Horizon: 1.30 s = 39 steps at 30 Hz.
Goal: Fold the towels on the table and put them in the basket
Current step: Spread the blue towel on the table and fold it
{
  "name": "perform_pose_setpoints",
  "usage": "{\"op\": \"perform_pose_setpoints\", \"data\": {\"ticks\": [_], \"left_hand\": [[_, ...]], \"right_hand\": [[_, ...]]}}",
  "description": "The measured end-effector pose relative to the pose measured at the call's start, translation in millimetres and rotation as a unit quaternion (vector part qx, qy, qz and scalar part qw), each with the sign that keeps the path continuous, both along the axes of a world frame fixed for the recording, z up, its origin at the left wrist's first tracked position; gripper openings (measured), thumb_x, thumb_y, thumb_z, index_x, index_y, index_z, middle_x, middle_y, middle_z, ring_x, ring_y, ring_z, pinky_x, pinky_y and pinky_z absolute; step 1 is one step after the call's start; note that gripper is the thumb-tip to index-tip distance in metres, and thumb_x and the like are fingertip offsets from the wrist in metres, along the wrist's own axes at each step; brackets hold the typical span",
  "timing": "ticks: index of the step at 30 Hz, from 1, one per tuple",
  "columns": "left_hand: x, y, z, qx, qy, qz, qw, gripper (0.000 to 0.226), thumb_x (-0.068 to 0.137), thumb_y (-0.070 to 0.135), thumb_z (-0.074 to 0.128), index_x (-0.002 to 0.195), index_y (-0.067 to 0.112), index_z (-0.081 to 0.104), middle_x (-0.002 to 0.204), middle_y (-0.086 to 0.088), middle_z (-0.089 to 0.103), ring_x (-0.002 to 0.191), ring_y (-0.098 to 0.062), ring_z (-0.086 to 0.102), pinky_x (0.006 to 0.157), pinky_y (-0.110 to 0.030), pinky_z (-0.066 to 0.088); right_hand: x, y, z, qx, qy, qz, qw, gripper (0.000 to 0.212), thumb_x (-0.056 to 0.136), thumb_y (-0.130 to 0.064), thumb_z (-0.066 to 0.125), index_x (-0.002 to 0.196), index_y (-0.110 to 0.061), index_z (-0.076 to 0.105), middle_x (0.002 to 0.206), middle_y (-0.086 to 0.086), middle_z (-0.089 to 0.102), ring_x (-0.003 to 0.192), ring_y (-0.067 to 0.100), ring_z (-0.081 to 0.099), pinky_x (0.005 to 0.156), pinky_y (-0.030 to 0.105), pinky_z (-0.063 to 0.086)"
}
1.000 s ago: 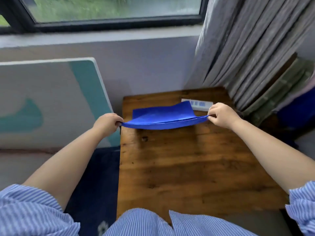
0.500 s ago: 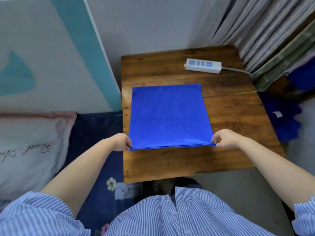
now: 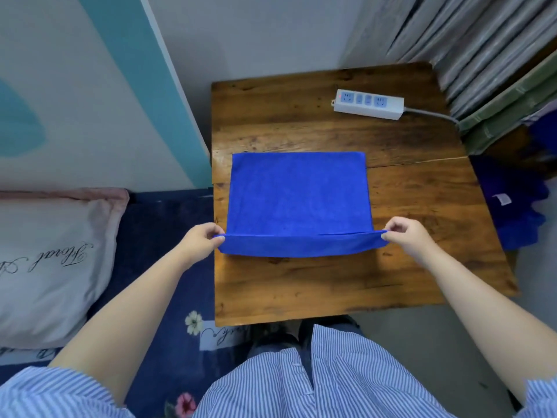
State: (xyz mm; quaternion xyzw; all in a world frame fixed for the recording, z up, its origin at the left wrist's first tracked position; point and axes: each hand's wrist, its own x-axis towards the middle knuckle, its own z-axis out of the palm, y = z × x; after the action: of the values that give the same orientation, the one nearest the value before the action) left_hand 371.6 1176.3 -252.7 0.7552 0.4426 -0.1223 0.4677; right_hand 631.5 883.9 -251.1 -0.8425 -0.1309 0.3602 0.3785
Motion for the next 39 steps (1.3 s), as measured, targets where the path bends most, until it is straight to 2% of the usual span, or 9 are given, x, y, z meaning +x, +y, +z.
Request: {"op": "perform_pose_setpoints", "data": {"ticks": [4, 7, 13, 18, 22, 24, 27, 32, 39], "left_hand": [[37.5, 18.8, 2.5, -0.002, -0.076, 0.113, 0.991, 0.022, 0.093, 0.006, 0.051, 0.074, 0.018, 0.054, 0.079, 0.001, 0.055, 0.078, -0.016, 0.05, 0.065, -0.023, 0.042], [69.5, 34.6, 1.8, 0.005, -0.117, 0.174, 0.978, 0.007, 0.093, 0.009, 0.052, 0.088, 0.01, 0.057, 0.087, -0.002, 0.058, 0.088, -0.019, 0.053, 0.074, -0.03, 0.045], [134.3, 72.3, -10.9, 0.032, -0.133, 0.241, 0.961, 0.005, 0.092, 0.011, 0.055, 0.088, 0.008, 0.058, 0.075, 0.008, 0.055, 0.069, -0.003, 0.049, 0.059, -0.017, 0.039], [163.3, 94.4, -32.6, 0.057, -0.109, 0.246, 0.961, 0.007, 0.092, 0.011, 0.053, 0.091, 0.006, 0.059, 0.071, 0.006, 0.051, 0.065, -0.008, 0.046, 0.049, -0.015, 0.038], [175.0, 104.0, -50.5, 0.093, -0.083, 0.24, 0.963, 0.018, 0.092, 0.011, 0.054, 0.1, -0.003, 0.063, 0.081, -0.004, 0.056, 0.085, -0.017, 0.049, 0.065, -0.023, 0.039], [178.1, 106.5, -58.8, 0.11, -0.062, 0.229, 0.965, 0.019, 0.092, 0.012, 0.054, 0.101, -0.003, 0.063, 0.089, -0.007, 0.056, 0.086, -0.018, 0.049, 0.064, -0.023, 0.038], [181.2, 109.1, -67.3, 0.14, -0.026, 0.202, 0.969, 0.019, 0.092, 0.013, 0.054, 0.1, -0.001, 0.063, 0.09, -0.007, 0.055, 0.087, -0.019, 0.048, 0.072, -0.025, 0.036], [187.5, 116.0, -73.8, 0.158, 0.006, 0.176, 0.972, 0.021, 0.092, 0.016, 0.053, 0.101, 0.0, 0.064, 0.097, -0.014, 0.061, 0.09, -0.025, 0.052, 0.077, -0.029, 0.038], [194.2, 116.0, -80.5, 0.152, 0.058, 0.169, 0.972, 0.025, 0.091, 0.021, 0.055, 0.108, 0.005, 0.062, 0.094, -0.012, 0.062, 0.1, -0.032, 0.057, 0.075, -0.029, 0.039]], "right_hand": [[36.4, 31.7, 3.0, 0.052, -0.01, -0.069, 0.996, 0.034, 0.084, 0.007, 0.056, 0.064, -0.019, 0.05, 0.051, -0.01, 0.057, 0.047, -0.005, 0.051, 0.049, 0.005, 0.037], [57.6, 58.1, 4.6, 0.076, -0.005, -0.09, 0.993, 0.03, 0.088, 0.002, 0.053, 0.067, -0.02, 0.049, 0.068, -0.001, 0.052, 0.062, 0.005, 0.049, 0.055, 0.014, 0.041], [105.2, 102.8, -7.4, 0.101, 0.015, -0.126, 0.987, 0.03, 0.089, 0.002, 0.052, 0.068, -0.019, 0.05, 0.07, -0.001, 0.052, 0.066, 0.008, 0.047, 0.063, 0.021, 0.038], [132.8, 123.0, -29.9, 0.082, 0.032, -0.141, 0.986, 0.028, 0.09, -0.002, 0.051, 0.069, -0.02, 0.05, 0.072, -0.001, 0.053, 0.068, 0.008, 0.049, 0.062, 0.02, 0.04], [144.5, 137.7, -42.3, 0.058, 0.019, -0.14, 0.988, 0.029, 0.091, -0.004, 0.051, 0.068, -0.022, 0.049, 0.069, -0.003, 0.049, 0.063, 0.006, 0.046, 0.05, 0.007, 0.039], [146.7, 144.3, -47.4, 0.048, 0.015, -0.142, 0.989, 0.03, 0.091, -0.005, 0.05, 0.066, -0.021, 0.048, 0.067, -0.003, 0.049, 0.061, 0.005, 0.045, 0.047, 0.005, 0.037], [147.7, 151.5, -56.9, 0.013, -0.01, -0.14, 0.99, 0.028, 0.092, -0.006, 0.05, 0.067, -0.019, 0.049, 0.068, -0.004, 0.049, 0.063, 0.008, 0.045, 0.055, 0.016, 0.037], [144.2, 160.0, -65.7, -0.057, -0.087, -0.128, 0.986, 0.006, 0.092, -0.009, 0.05, 0.086, -0.008, 0.053, 0.068, -0.004, 0.046, 0.077, 0.018, 0.045, 0.054, 0.019, 0.034], [150.3, 163.5, -83.7, -0.183, -0.166, -0.064, 0.967, 0.023, 0.092, -0.014, 0.048, 0.106, 0.001, 0.06, 0.106, 0.019, 0.061, 0.108, 0.035, 0.05, 0.083, 0.035, 0.04]]}}
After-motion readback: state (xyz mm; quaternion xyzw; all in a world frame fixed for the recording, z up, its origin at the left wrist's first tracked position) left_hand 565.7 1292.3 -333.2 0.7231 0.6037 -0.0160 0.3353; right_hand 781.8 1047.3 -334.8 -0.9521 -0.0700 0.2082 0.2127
